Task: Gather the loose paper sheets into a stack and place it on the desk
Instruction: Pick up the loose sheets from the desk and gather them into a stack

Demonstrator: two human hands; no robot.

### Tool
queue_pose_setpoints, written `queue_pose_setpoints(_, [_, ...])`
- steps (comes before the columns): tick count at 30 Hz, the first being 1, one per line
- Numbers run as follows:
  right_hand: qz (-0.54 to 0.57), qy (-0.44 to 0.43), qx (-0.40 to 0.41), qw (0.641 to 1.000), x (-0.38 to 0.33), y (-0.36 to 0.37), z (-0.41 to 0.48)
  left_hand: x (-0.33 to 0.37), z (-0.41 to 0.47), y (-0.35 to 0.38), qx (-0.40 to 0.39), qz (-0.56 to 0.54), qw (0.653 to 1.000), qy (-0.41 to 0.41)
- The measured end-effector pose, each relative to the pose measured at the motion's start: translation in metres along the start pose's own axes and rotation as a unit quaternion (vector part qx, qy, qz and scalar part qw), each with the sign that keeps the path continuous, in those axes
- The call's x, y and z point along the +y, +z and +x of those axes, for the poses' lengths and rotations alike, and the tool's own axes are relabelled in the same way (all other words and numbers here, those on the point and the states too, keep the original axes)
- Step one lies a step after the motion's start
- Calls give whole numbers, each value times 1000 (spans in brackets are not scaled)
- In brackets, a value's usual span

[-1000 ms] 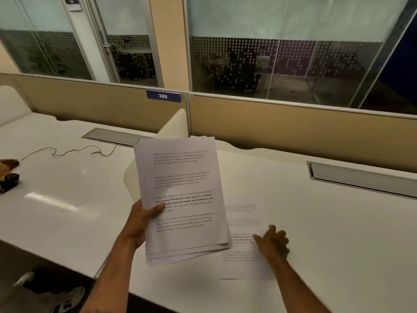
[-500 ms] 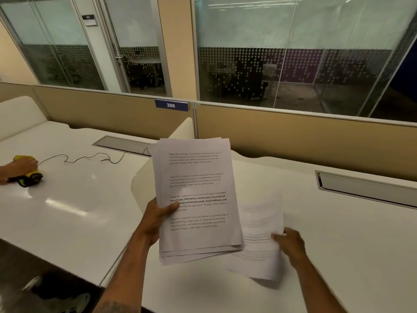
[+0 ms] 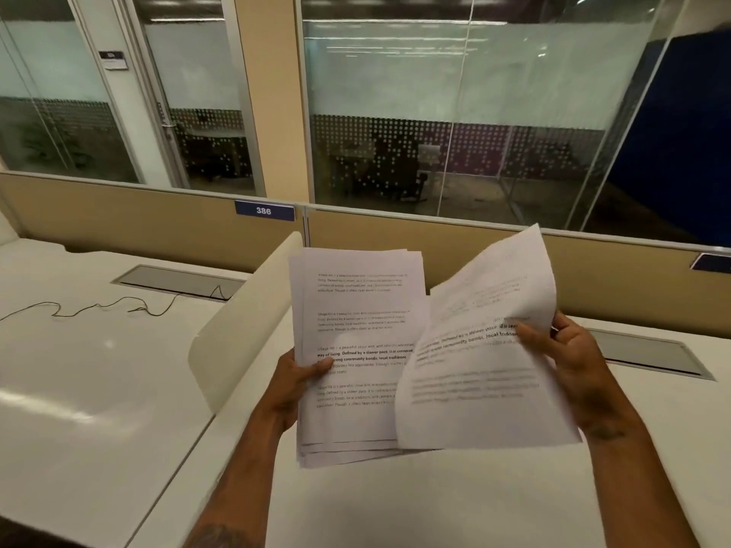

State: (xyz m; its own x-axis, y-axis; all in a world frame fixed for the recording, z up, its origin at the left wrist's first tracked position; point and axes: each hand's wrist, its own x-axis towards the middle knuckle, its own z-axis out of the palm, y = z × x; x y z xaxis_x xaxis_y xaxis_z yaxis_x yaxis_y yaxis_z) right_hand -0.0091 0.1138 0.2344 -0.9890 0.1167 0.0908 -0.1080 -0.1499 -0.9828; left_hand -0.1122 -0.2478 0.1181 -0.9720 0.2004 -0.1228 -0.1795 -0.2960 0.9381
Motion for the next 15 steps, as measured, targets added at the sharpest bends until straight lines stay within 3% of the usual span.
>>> queue_pose_setpoints(9, [22,70,39,997,53,-44,-32,-30,10,83,-84,5,996,-33])
queue_pose_setpoints(15, [-26,14,-24,999,0,-86,-39,-58,9,142,-81,29,996,-38])
